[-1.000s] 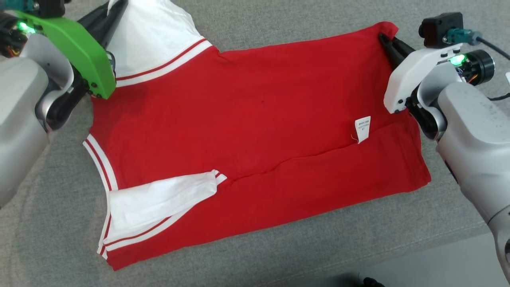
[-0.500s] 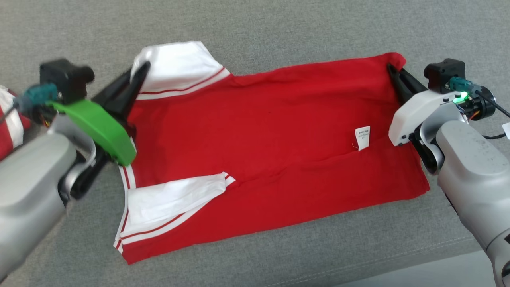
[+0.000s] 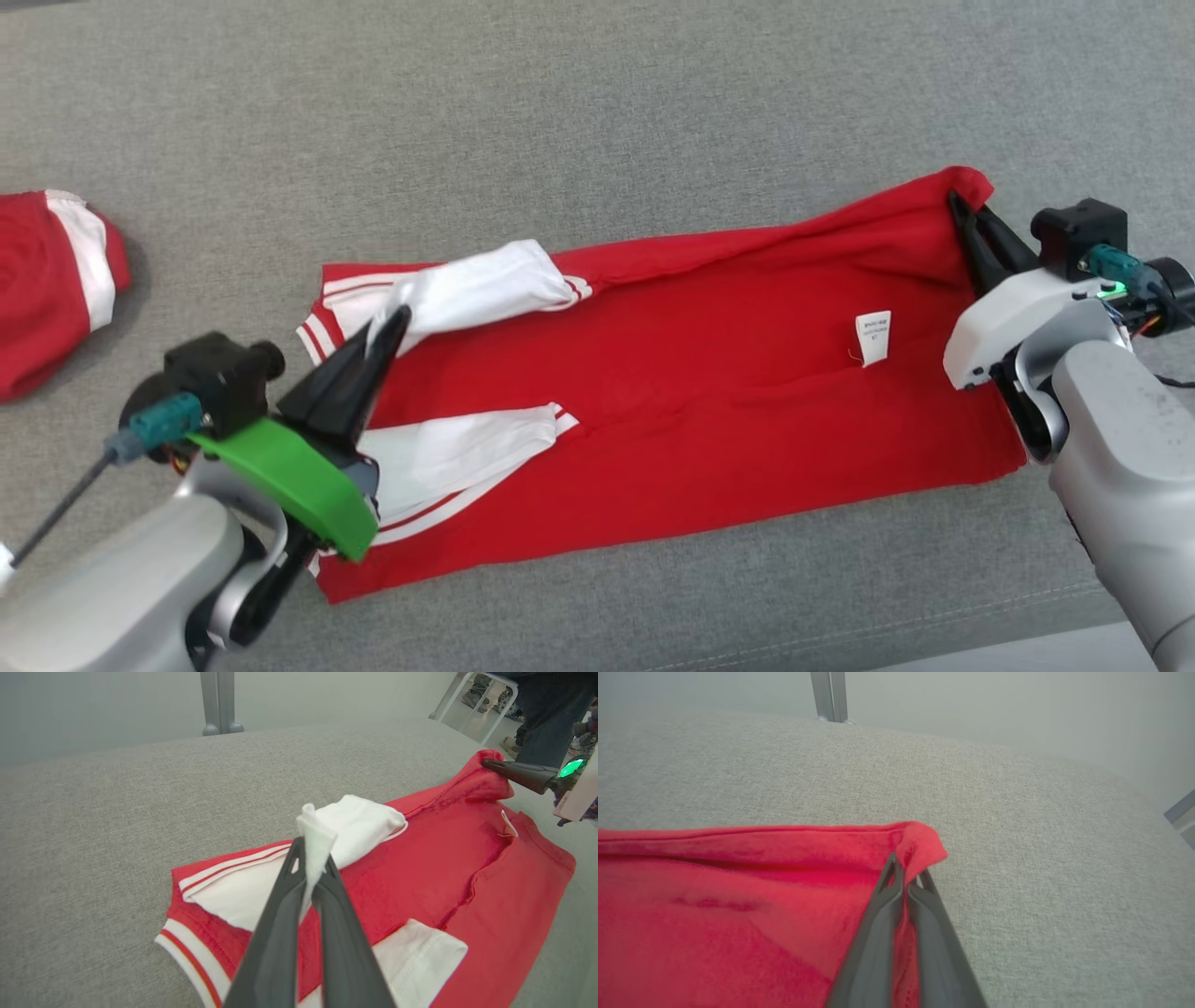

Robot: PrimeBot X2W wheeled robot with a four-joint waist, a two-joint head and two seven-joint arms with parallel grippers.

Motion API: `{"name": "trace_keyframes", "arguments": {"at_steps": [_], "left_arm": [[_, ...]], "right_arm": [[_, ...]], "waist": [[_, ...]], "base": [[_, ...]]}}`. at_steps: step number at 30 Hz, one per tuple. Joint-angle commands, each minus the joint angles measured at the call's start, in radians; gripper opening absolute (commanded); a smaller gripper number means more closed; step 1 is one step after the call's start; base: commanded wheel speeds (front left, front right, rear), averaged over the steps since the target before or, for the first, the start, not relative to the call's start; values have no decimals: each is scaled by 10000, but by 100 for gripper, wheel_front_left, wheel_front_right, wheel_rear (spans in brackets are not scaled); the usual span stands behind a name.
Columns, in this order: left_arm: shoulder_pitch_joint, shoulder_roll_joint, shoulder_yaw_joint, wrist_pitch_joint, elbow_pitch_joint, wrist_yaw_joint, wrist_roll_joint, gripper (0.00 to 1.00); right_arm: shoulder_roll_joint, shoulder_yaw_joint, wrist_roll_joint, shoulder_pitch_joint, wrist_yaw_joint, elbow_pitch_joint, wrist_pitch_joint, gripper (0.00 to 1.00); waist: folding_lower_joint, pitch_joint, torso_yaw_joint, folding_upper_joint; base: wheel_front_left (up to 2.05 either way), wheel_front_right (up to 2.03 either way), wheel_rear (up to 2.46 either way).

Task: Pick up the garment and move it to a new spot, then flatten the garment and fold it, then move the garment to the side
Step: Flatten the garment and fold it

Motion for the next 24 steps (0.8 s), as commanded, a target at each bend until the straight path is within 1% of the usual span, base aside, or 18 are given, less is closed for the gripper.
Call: {"name": "trace_keyframes", "arguments": {"at_steps": [1,6,14,15,16,17,21,24], "left_arm": [[400,-70,129,-25,-80,107,111,0],[1494,-301,718,-26,-295,319,313,0],[2768,-749,1374,-25,102,197,651,0],[2849,-812,1448,-26,156,222,737,8],[2921,-890,1549,-27,203,239,872,83],[2999,-993,1704,-27,228,256,957,100],[3540,-1455,2835,-26,99,246,1667,100],[4128,-1885,4233,-28,-219,304,2580,100]], "right_arm": [[27,-182,-166,323,-18,-160,-22,0],[170,-897,-551,1100,-18,-827,-23,0],[500,-1678,-945,2293,-18,-1566,-24,0],[537,-1733,-984,2381,-18,-1606,-24,9],[584,-1856,-974,2454,-18,-1725,-24,100],[598,-1932,-966,2548,-18,-1776,-24,100],[560,-2241,-872,2976,-18,-2313,-26,100],[475,-2476,-819,3281,-18,-2938,-26,100]], "waist": [[0,-89,57,-1],[0,-285,129,-1],[0,-553,152,-1],[0,-587,147,-1],[0,-621,139,-1],[0,-663,141,-1],[0,-847,158,-1],[0,-966,157,-1]], "base": [[0,0,0],[0,0,0],[0,0,0],[0,0,0],[0,0,0],[0,0,0],[0,0,0],[0,0,0]]}}
